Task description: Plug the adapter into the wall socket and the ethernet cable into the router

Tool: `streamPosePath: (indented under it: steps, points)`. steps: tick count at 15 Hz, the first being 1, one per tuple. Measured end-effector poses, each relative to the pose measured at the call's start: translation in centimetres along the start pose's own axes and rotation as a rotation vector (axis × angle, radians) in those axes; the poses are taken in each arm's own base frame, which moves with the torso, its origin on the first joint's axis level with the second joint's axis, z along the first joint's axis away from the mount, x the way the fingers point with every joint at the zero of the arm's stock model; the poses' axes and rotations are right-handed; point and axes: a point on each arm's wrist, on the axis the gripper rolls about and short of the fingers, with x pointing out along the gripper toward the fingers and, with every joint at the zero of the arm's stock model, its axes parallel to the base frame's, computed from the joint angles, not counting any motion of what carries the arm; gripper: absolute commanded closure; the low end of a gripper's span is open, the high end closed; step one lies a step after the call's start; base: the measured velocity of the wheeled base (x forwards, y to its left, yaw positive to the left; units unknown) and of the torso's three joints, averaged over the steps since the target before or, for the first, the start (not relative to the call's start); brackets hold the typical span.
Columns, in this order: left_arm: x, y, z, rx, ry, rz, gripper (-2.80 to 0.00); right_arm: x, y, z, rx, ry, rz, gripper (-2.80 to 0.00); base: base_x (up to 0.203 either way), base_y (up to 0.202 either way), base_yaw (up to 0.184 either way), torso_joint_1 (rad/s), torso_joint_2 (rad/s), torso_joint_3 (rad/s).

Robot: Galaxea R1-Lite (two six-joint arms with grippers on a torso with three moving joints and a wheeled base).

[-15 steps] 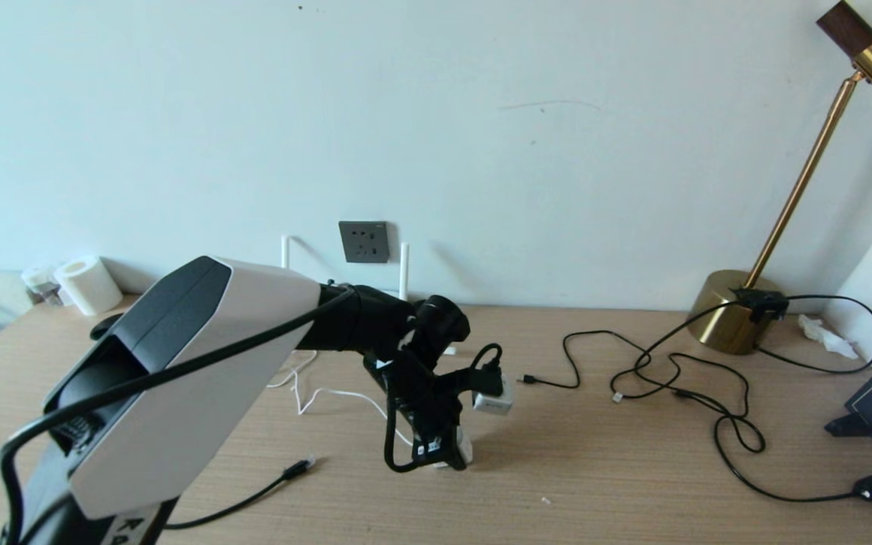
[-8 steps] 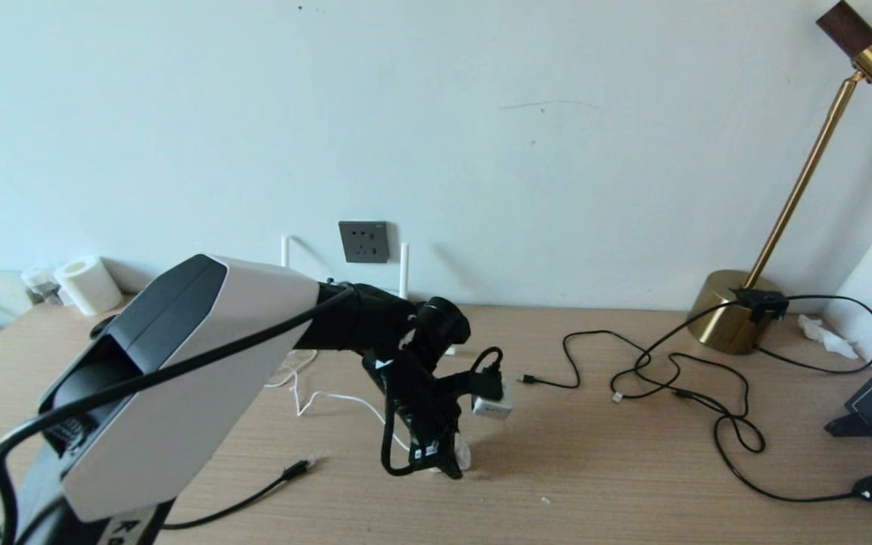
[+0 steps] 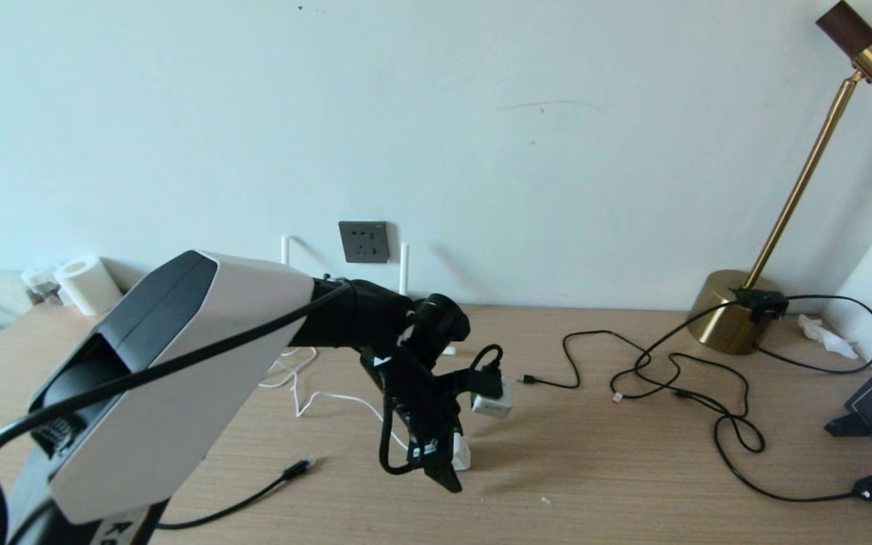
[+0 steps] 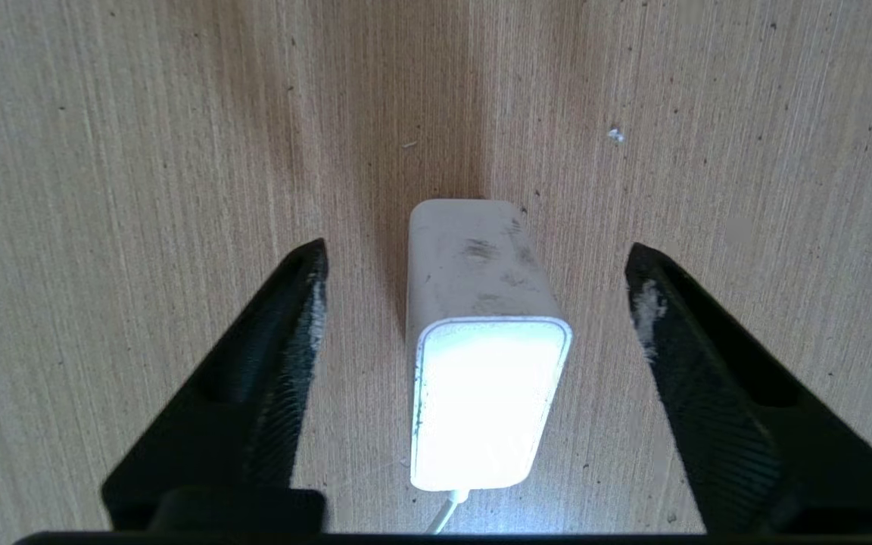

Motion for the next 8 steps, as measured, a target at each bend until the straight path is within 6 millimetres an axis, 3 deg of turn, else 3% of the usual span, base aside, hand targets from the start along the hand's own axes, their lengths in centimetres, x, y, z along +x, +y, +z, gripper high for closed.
streamPosePath:
  steps: [2, 3, 4, 8]
  points:
    - [0.0, 0.01, 0.01, 0.0, -0.001, 0.003, -2.8, 0.0, 0.0, 0.0, 0.0, -0.001, 0.0, 0.0, 0.0, 0.0, 0.0, 0.0, 0.0, 0.0]
    - [-0.02, 0.01, 0.01, 0.0, -0.001, 0.003, -2.6, 0.0, 0.0, 0.0, 0.0, 0.0, -0.001, 0.0, 0.0, 0.0, 0.0, 0.0, 0.0, 0.0]
    - [-0.02, 0.0, 0.01, 0.0, -0.001, 0.003, 0.0, 0.0, 0.0, 0.0, 0.0, 0.0, -0.001, 0.0, 0.0, 0.0, 0.0, 0.0, 0.0, 0.0]
    - [0.0, 0.01, 0.0, 0.0, -0.001, 0.003, 0.0, 0.0, 0.0, 0.0, 0.0, 0.0, -0.001, 0.0, 0.0, 0.0, 0.0, 0.0, 0.0, 0.0]
